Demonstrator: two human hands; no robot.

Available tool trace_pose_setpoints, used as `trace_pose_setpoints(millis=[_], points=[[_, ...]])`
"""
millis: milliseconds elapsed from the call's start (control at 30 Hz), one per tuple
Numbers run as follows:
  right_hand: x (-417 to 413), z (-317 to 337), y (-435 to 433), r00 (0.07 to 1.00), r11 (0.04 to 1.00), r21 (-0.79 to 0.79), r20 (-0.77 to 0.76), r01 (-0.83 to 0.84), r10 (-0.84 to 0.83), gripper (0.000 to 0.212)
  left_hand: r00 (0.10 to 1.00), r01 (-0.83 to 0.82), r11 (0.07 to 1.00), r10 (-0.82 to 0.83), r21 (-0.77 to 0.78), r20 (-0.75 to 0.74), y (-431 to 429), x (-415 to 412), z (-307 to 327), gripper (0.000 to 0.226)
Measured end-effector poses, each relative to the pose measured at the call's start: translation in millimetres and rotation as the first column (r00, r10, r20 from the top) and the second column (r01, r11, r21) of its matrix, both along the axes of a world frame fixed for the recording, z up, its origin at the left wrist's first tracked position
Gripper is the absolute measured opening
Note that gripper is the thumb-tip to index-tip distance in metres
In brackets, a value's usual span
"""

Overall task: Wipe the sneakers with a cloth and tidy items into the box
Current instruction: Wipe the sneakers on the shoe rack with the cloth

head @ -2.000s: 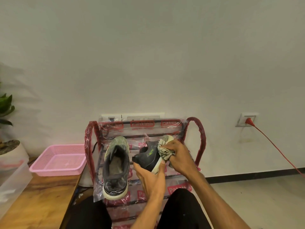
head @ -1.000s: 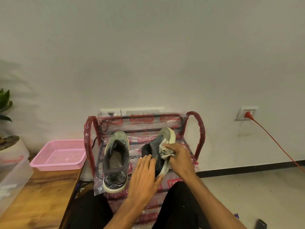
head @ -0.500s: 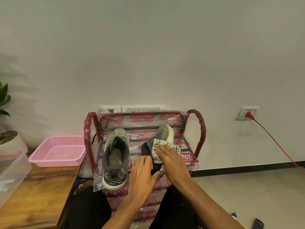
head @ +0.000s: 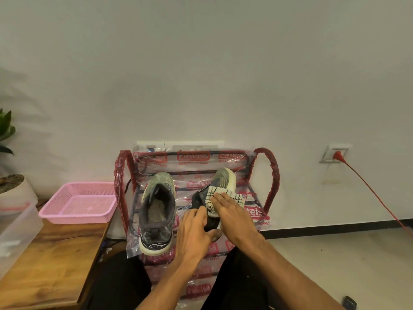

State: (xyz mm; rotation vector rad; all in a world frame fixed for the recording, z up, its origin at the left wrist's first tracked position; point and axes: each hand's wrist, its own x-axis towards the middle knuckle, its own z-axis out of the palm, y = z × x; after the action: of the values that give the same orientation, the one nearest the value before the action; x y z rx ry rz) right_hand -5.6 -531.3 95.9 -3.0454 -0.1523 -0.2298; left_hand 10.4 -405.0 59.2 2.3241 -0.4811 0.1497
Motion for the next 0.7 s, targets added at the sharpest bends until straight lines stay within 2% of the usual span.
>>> trace_pose_setpoints(millis=[100,167,300,433,600,700], points=[[-4.3,2.2,6.4,0.999,0.998,0.069,-0.038,0.005,-0.002,0.083,0.999,0.010,0.999,-0.012,-0.052,-0.036,2.7,4.9,1.6,0.055],[-13.3,0.1,10.0,0.999,0.997,0.078,-0.027,-0.023,0.025,0.078,0.998,0.019,0.993,-0.026,-0.114,-0.060,3.9,6.5,0.8,0.053],[-17.3,-8.0,7.0,0.999,0.999,-0.008,-0.009,-0.053,0.052,0.076,0.997,-0.001,0.989,-0.010,-0.145,-0.076,1.3,4.8,1.1,0.059],[-0.1,-7.3,-1.2,1.000,0.999,-0.046,-0.021,-0.019,0.018,0.081,0.999,0.010,0.998,-0.008,-0.065,0.034,0.6,1.7,-2.6,0.061],[0.1,-5.6,-3.5,1.000,0.994,0.111,-0.014,-0.004,0.006,0.078,0.989,0.056,0.998,-0.056,0.004,0.134,7.1,5.4,-12.6,0.048],[-9.6,-11.8,-8.7,0.999,0.975,0.223,0.019,0.022,-0.027,0.074,0.963,0.084,0.989,-0.111,0.118,0.246,11.4,5.3,-17.3,0.038]])
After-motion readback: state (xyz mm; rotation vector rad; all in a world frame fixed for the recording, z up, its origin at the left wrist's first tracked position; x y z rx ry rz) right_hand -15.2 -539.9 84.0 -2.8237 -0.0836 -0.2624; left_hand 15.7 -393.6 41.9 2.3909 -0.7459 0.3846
